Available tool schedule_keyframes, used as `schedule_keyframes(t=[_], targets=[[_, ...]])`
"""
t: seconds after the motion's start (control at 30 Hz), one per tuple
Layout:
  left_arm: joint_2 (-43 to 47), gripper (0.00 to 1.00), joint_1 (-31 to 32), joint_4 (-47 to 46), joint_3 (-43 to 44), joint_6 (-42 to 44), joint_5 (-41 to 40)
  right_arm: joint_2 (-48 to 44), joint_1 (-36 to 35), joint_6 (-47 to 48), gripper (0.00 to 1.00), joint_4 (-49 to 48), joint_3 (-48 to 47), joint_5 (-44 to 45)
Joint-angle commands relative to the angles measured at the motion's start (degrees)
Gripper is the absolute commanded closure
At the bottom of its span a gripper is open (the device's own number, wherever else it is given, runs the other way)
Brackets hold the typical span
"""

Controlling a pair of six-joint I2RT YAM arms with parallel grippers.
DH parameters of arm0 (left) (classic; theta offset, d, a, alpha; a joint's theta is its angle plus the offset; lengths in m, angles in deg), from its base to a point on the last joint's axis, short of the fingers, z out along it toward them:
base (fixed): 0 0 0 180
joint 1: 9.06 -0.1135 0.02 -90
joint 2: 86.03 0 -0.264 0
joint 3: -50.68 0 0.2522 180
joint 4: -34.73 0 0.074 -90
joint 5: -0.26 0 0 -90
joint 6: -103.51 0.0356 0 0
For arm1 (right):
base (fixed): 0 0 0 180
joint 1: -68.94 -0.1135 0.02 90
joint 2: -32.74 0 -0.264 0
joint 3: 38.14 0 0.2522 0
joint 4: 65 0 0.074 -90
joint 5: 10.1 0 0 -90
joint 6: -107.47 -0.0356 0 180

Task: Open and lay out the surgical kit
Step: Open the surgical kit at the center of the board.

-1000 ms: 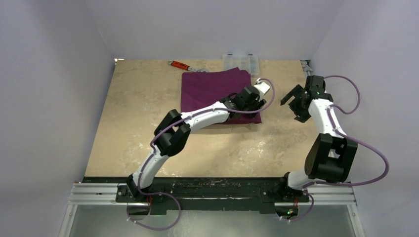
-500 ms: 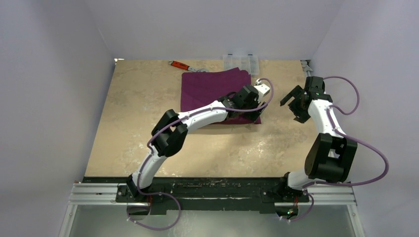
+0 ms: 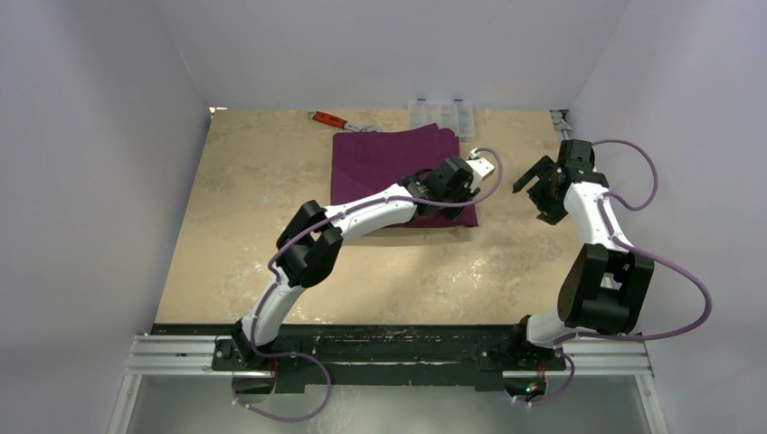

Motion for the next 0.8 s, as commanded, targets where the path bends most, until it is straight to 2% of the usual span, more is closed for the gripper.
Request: schedule_keyframes(t=[0.0, 0.13, 0.27, 0.47, 0.77], targets=[[1.59, 0.73, -0.05, 2.34, 3.30, 1.48, 0.79, -0.24, 0.12, -0.95, 0.09, -1.25, 0.02, -1.23], [2.04, 0.91, -1.63, 3.34, 6.13, -1.81, 4.76, -0.36, 0.12, -1.02, 0.10, -1.34, 0.06, -1.05], [2.95, 1.00, -4.71, 3.08, 7.71, -6.20, 9.43, -0.46, 0.12, -1.21, 0.10, -1.49, 0.06, -1.07], [4.88, 1.00, -12.18, 3.47, 6.12, -10.94, 12.07, -0.54, 0.12, -1.39, 0.10, -1.76, 0.07, -1.10], [11.57, 1.00, -27.04, 11.47, 1.49, -6.39, -2.43, 0.47, 0.12, -1.83, 0.11, -2.56, -0.76, -2.09]])
